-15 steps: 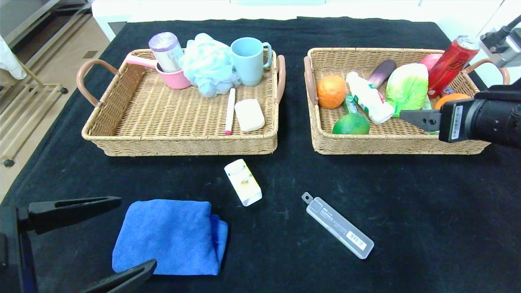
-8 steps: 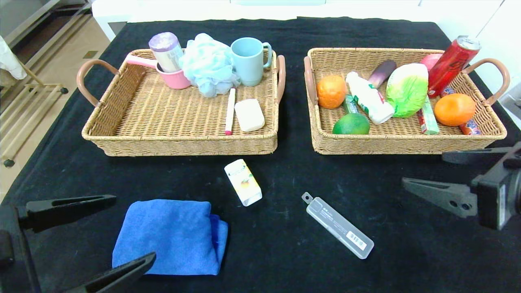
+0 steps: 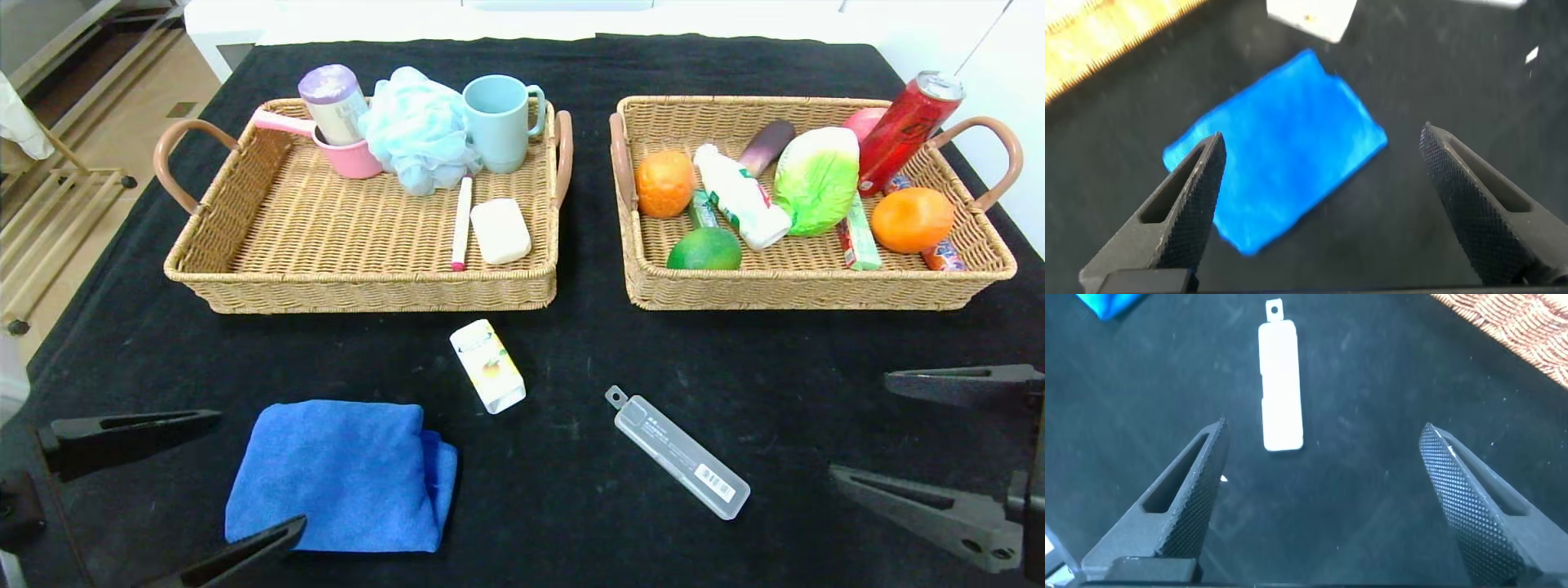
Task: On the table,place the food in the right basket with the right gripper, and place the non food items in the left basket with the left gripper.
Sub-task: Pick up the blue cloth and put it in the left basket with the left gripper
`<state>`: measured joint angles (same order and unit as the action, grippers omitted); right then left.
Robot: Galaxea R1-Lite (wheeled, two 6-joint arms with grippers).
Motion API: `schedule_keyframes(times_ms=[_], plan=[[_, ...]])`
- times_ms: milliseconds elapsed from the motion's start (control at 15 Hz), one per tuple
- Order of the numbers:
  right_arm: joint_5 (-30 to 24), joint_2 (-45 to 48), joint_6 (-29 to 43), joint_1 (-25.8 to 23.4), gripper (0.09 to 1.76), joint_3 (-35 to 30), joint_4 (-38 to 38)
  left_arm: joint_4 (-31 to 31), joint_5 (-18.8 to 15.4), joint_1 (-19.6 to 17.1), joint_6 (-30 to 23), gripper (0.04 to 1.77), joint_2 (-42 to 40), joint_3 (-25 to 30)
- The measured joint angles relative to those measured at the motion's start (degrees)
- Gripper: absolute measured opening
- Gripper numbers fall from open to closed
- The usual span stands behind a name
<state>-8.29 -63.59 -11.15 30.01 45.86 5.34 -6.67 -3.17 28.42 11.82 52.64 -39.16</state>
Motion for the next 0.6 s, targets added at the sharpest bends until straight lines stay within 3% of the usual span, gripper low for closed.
schedule_keyframes(times_ms=[133,400,600], plan=[[-1.07,0.26,-0.06,0.06,1.70,-1.13,-2.71,-2.08,0.09,-0.02,-0.15,1.72,-0.13,-0.43],[-2.45,0.61,0.39,-1.29,1.70,-7.96,-14.32,-2.97,4.10,-0.13,-0.20,1.72,0.98,-1.39],[-6.49,1.21,0.50,-4.06,1.70,-11.80,-16.10,-3.25,6.41,-0.11,-0.11,1.72,2.29,-1.57]])
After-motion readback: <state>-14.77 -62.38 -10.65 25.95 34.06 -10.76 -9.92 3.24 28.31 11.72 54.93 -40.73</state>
